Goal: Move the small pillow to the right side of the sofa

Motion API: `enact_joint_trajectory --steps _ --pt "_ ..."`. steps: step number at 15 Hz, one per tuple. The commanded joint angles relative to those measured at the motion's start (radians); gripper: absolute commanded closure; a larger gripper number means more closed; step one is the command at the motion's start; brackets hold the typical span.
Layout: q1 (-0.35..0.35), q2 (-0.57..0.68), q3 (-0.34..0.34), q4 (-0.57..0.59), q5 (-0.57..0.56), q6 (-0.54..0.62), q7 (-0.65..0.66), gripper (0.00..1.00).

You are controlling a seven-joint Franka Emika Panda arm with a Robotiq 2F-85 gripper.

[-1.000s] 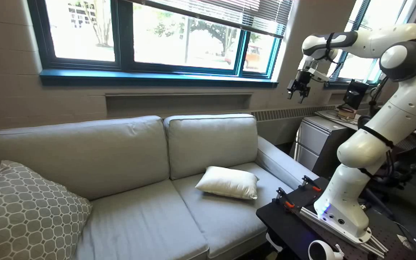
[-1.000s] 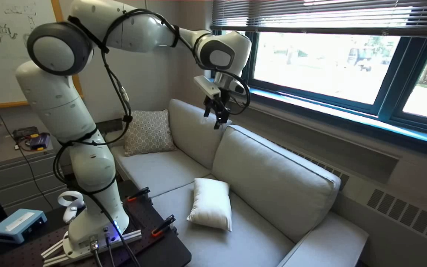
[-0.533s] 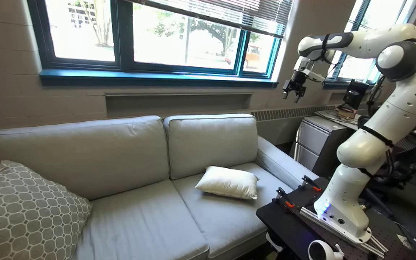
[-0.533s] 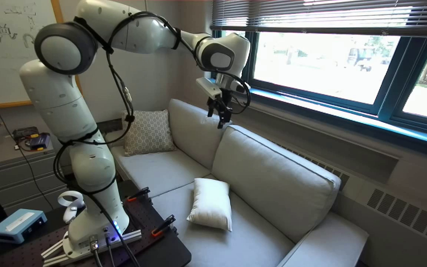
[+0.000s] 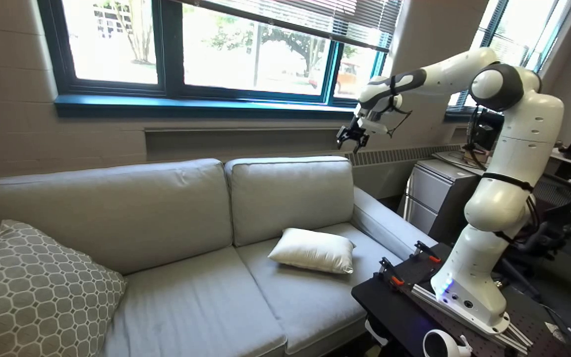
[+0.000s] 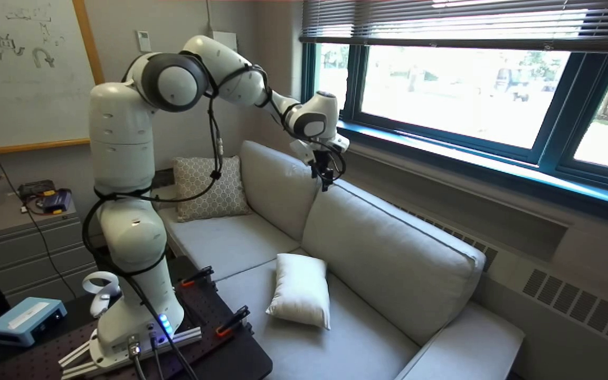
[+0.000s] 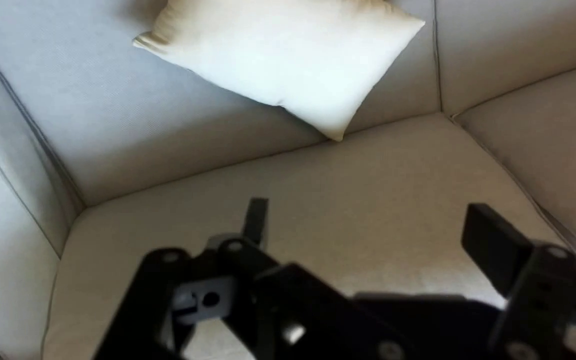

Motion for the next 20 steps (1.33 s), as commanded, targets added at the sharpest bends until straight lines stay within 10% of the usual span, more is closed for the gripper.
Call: enact_joint_trajectory --steps 1,11,20 --pt "0.034 0.206 0.020 0.089 -0.092 0.061 0.111 0.00" --pt "0.021 0.138 0.023 0.033 -0.063 0.078 0.074 0.00" --pt "0.139 0.573 0.070 0.294 -0.090 0.088 0.160 0.00"
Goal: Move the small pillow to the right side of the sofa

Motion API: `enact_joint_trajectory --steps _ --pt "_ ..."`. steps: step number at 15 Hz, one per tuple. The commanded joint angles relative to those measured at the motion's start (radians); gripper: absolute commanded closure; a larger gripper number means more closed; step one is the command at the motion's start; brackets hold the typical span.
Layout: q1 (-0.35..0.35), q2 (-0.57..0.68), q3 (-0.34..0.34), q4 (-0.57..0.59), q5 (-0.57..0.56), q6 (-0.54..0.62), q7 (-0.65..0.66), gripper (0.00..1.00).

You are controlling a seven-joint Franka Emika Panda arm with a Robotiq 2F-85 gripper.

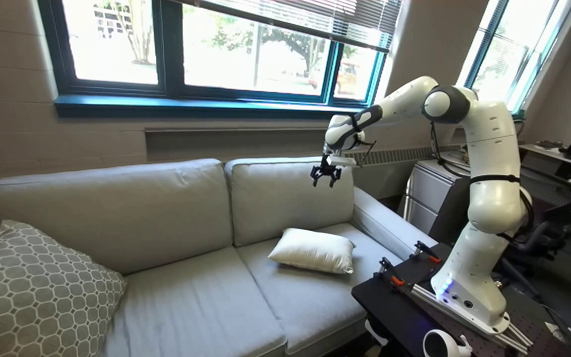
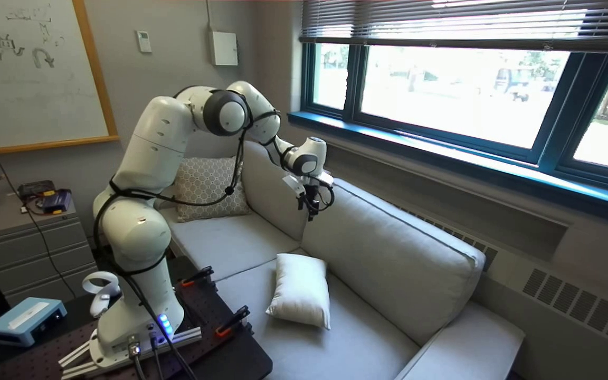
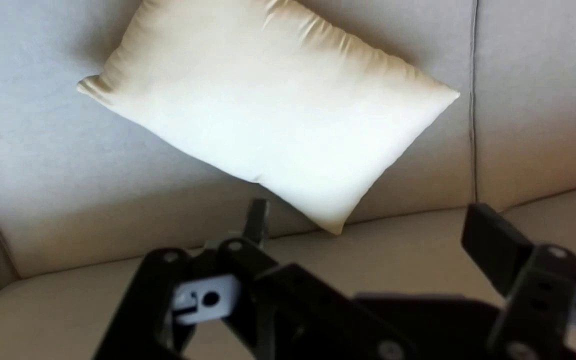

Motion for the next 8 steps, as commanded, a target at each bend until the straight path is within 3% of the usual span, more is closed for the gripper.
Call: enact_joint_trajectory --steps 1,8 --pt "0.046 0.233 0.018 0.214 0.001 -0.034 0.079 0.00" --pt "0.213 0.629 -0.038 0.547 -0.070 0.002 0.235 0.00"
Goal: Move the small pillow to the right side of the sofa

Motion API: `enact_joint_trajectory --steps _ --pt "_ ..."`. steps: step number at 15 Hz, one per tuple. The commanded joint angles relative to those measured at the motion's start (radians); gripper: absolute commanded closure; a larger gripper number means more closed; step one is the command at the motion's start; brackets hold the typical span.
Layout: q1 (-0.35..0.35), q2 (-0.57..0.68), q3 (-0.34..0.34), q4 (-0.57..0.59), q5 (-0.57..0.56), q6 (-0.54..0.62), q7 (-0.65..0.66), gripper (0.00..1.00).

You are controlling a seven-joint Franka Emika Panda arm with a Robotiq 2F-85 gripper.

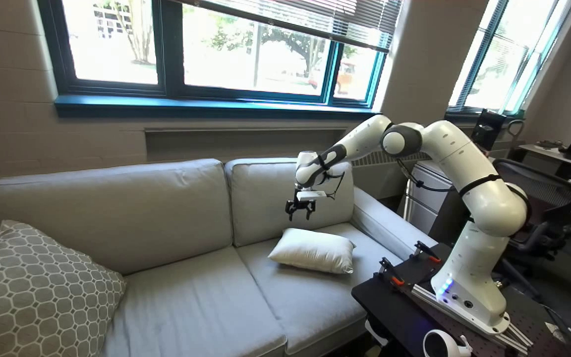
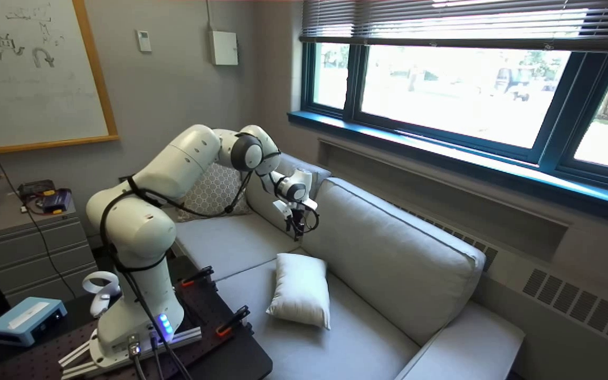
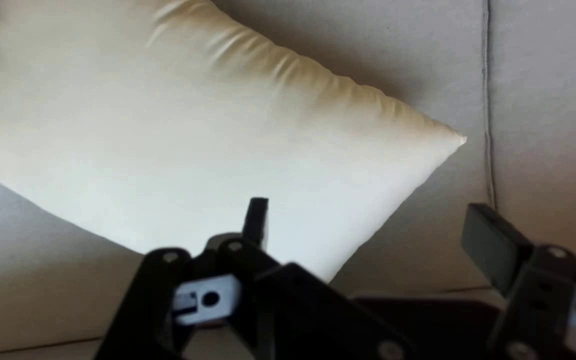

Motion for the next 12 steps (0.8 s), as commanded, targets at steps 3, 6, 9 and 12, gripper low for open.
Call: enact_joint_trajectory --steps 3,6,9,12 --pt "0.141 0.317 -0.067 0.327 -0.102 -0.017 0.100 0.00" --pt "0.218 0.465 -0.096 0.463 -0.160 -0.036 0.092 0.00" --pt "0.271 0.596 -0.120 0.586 -0.210 -0.074 0.061 0.00" --pt "0.310 0.514 -0.134 0.428 -0.289 -0.029 0.060 0.00"
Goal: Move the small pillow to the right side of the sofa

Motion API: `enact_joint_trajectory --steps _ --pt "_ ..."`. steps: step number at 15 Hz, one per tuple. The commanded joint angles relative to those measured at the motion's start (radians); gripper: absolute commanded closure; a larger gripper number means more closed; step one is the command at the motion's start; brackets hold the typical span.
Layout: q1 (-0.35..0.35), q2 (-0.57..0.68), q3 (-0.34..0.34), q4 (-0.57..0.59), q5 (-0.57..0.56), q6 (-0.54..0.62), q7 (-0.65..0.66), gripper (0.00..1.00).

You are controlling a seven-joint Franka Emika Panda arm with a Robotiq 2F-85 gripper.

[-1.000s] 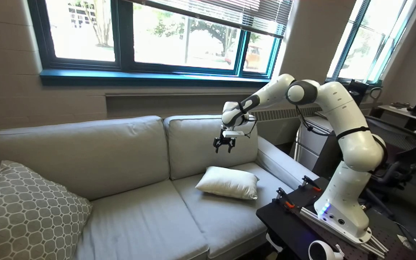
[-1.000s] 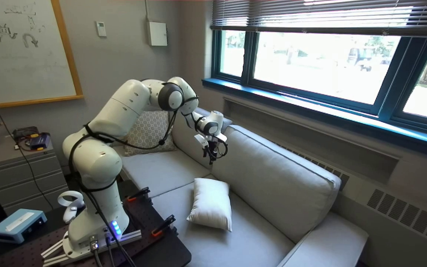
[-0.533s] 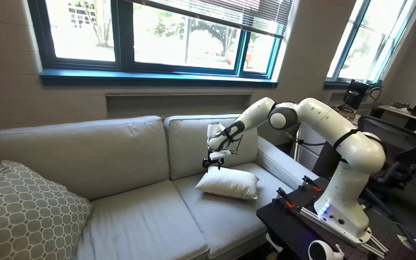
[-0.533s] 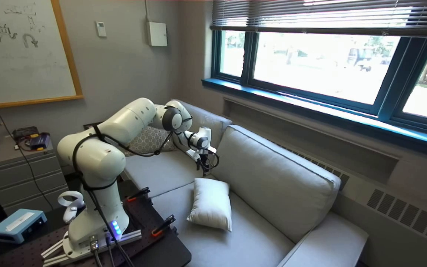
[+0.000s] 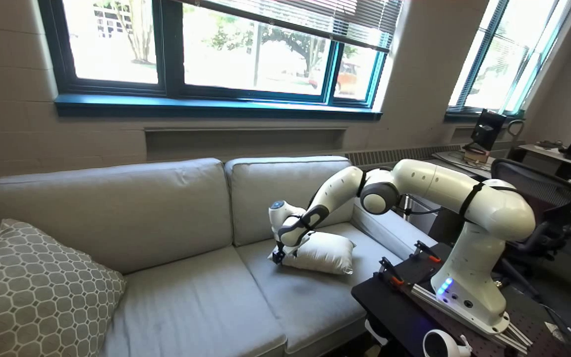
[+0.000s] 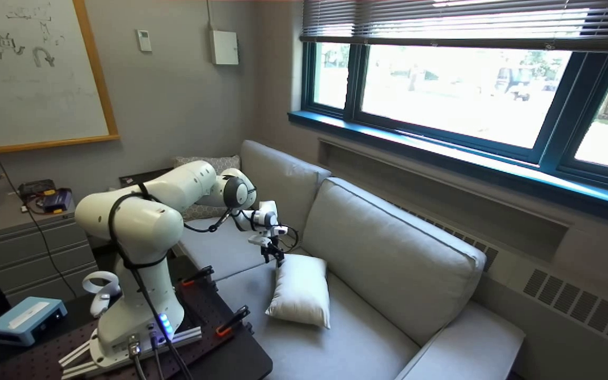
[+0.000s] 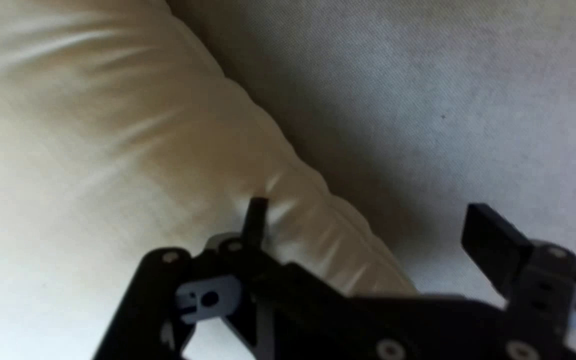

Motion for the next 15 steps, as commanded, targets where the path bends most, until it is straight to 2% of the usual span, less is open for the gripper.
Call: enact_joint_trajectory --steps 1,5,9,10,12,15 --pt "0.036 0.000 -0.033 -0.001 -0.086 -0.012 -0.019 0.00" --pt "0.085 -0.003 -0.093 -0.012 -0.213 0.046 -0.023 0.00" --pt "0.126 -0.004 -0.178 -0.054 -0.354 0.155 0.000 0.00" --pt "0.102 -0.004 -0.154 -0.053 -0.450 0.165 0.033 0.00" --pt "0.089 -0.004 -0.158 -0.061 -0.555 0.178 0.070 0.00" --pt "0.053 -0.004 -0.128 -0.056 -0.670 0.144 0.121 0.00"
